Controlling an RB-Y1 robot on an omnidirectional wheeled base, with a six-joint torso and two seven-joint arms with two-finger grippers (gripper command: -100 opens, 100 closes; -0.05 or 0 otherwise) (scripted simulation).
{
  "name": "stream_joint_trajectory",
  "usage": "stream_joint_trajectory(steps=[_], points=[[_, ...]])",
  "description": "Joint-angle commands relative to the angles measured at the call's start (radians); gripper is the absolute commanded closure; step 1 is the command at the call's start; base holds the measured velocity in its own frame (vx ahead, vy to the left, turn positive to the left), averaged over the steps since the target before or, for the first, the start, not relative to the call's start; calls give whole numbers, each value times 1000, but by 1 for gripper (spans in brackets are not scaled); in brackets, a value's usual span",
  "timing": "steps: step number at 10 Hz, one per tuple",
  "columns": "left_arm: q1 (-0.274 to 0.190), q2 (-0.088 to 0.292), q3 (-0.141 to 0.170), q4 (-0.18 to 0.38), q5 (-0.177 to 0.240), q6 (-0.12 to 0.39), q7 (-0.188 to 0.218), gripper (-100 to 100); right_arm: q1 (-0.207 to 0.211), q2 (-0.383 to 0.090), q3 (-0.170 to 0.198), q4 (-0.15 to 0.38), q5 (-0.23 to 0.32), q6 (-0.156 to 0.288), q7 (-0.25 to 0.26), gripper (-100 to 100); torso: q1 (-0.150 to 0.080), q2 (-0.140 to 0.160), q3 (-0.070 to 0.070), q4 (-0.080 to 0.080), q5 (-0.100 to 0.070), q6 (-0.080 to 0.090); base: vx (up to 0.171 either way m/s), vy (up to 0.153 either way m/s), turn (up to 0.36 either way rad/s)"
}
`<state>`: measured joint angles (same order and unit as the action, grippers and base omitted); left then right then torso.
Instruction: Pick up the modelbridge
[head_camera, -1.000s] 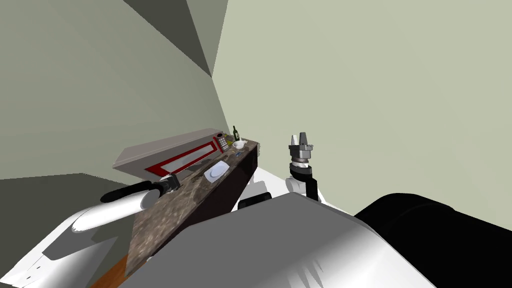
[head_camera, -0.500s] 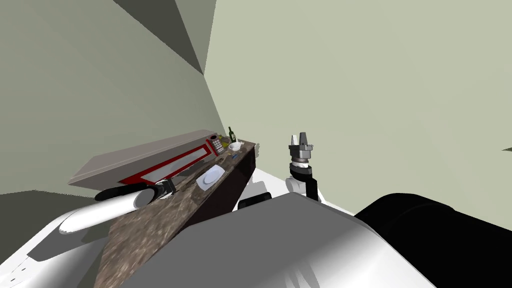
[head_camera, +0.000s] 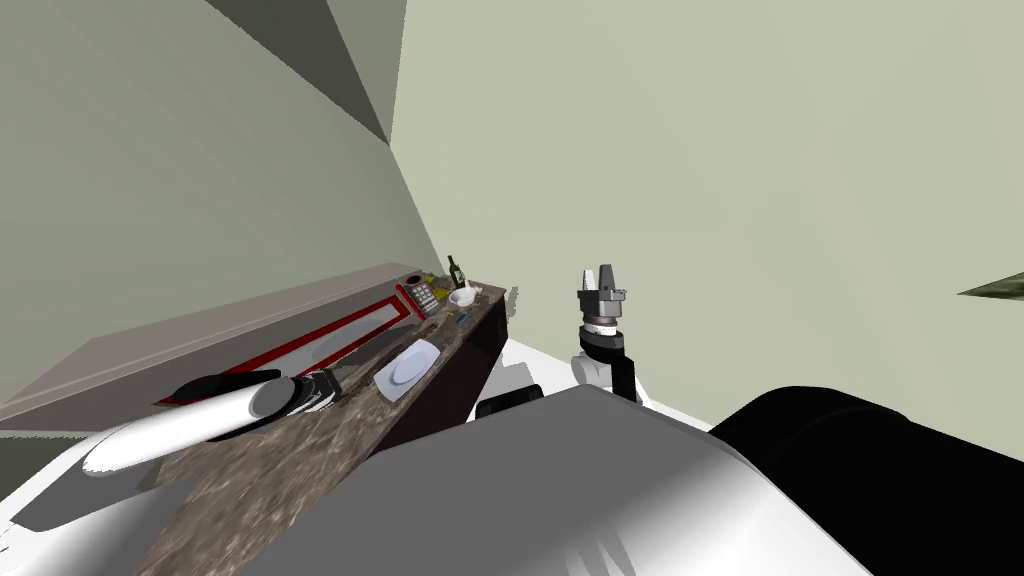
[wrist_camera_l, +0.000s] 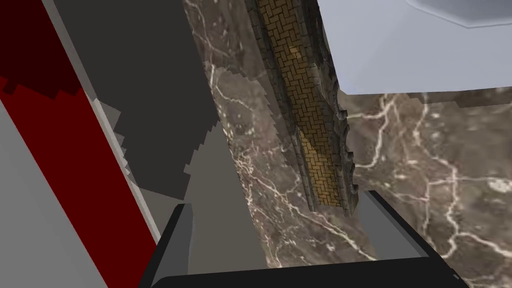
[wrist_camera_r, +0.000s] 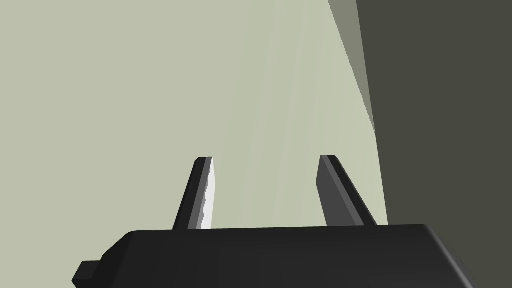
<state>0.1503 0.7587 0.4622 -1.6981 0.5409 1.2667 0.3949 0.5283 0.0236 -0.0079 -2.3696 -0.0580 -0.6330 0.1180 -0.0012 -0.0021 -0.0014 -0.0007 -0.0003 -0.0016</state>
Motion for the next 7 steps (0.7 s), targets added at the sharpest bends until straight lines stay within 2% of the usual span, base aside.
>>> stream_joint_trajectory(steps=[1,3,4,5,6,7], points=[[-5,16,12,26,17,50,29,-100,0,0,0,0,0,0,0,0,0,0,0,0,0,0,49,-20,-122],[-5,16,12,26,17,82,29,-100,0,0,0,0,0,0,0,0,0,-1,0,0,0,0,47,-6,-51],[-12,31,23,54,34,121,55,-100,0,0,0,0,0,0,0,0,1,1,0,0,0,0,72,-18,-130],[-12,31,23,54,34,144,55,-100,0,0,0,0,0,0,0,0,0,-1,-1,0,0,1,70,-12,-94],[-17,45,33,81,50,170,79,-100,0,0,0,0,0,0,0,0,0,-1,-1,0,0,0,81,-23,-140],[-17,45,33,81,50,196,79,-100,0,0,0,0,0,0,0,0,-1,-2,-1,0,0,0,71,-16,-62]])
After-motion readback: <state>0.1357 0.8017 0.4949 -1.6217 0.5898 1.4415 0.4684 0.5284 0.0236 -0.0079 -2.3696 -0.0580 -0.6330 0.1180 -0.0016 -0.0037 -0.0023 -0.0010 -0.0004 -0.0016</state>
